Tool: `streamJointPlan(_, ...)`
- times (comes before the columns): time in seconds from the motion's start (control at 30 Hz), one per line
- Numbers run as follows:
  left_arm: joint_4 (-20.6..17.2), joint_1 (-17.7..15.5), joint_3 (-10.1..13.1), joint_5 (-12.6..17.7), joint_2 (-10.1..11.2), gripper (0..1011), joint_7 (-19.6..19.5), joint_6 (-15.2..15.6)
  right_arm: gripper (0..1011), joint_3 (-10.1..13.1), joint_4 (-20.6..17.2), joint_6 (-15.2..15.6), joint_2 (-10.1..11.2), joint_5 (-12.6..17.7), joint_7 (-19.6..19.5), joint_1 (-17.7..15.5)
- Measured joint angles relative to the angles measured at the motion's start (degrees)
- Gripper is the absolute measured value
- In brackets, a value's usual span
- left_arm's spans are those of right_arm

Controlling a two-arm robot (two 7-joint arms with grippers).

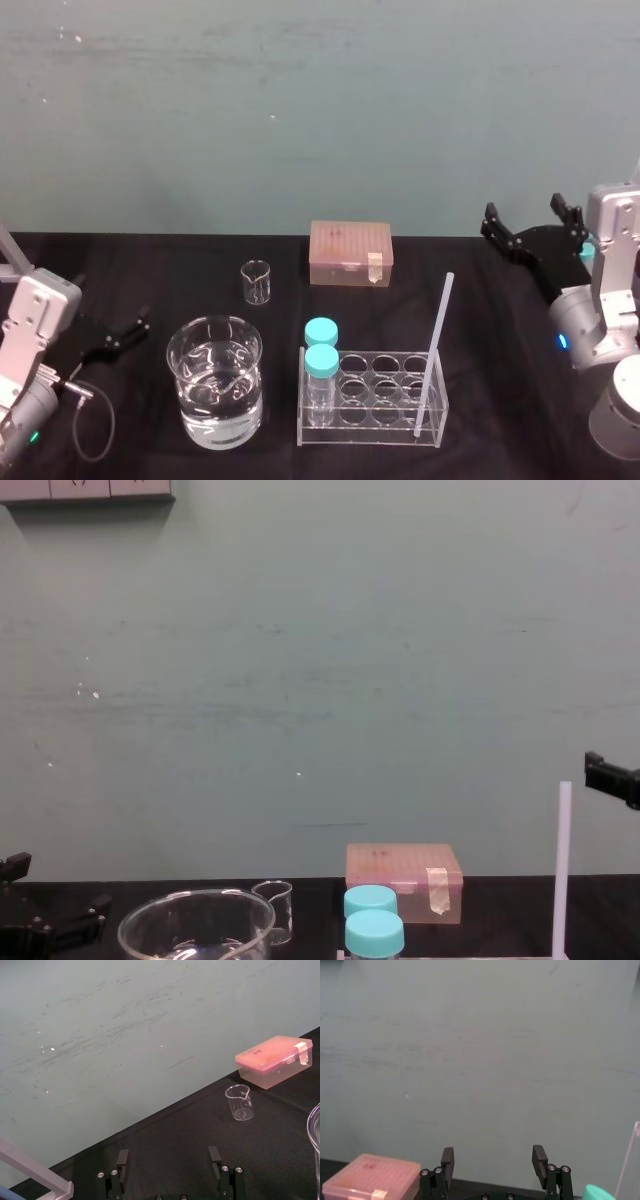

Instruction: Pick up the stirring rod with one hand, then place it down.

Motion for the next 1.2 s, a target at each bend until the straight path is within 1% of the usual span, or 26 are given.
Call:
streamJointPlan(0.13, 0.0, 0.0, 0.0, 0.0, 0.0, 1005, 0.0, 0.0, 1003, 0.0, 0.1, 1.1, -0.2, -0.7, 0.1, -0.4)
streamJointPlan(0.23, 0.0, 0.0, 0.0, 0.0, 0.0, 1005, 0.0, 0.0, 1003, 0.2, -0.1, 2.4, -0.2, -0.6, 1.0, -0.6)
streamJointPlan(1.2, 0.0, 0.0, 0.0, 0.0, 0.0, 1005, 0.0, 0.0, 1003, 0.0, 0.0, 1.8, -0.2, -0.7, 0.7, -0.5)
